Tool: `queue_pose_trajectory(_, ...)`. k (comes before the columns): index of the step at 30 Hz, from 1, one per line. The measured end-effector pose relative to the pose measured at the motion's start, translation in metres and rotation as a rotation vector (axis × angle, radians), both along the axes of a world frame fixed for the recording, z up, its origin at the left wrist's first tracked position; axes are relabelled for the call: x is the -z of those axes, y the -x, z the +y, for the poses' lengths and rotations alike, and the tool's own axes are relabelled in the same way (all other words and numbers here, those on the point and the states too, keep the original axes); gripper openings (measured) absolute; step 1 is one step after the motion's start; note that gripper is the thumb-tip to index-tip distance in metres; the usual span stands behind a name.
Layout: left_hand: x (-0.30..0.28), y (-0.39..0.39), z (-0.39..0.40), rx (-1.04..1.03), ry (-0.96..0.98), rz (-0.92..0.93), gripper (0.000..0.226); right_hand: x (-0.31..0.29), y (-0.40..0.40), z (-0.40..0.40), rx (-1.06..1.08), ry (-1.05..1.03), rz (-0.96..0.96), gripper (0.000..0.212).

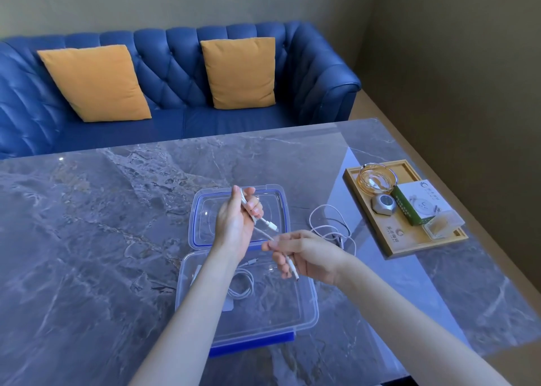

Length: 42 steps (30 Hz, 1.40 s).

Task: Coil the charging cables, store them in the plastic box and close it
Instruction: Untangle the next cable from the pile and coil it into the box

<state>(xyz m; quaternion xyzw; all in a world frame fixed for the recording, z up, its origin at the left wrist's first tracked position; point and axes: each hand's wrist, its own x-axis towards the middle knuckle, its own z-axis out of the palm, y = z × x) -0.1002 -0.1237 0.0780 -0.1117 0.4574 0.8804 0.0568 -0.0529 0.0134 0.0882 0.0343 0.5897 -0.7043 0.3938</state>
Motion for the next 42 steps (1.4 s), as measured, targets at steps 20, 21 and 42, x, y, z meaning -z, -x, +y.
queue_pose_trajectory(20, -0.027, -0.031, 0.009, 0.558, 0.18, -0.257, 0.073, -0.013, 0.004, 0.0, 0.124, -0.514, 1.012, 0.018)
queue_pose_trajectory(21, -0.026, -0.032, 0.012, 0.48, 0.206, -0.255, 0.067, -0.011, 0.005, -0.001, 0.159, -0.513, 0.988, 0.019)
queue_pose_trajectory(42, -0.005, -0.059, 0.018, 0.275, 0.552, 0.002, 0.027, 0.008, 0.009, 0.0, 0.686, -0.311, 0.577, 0.025)
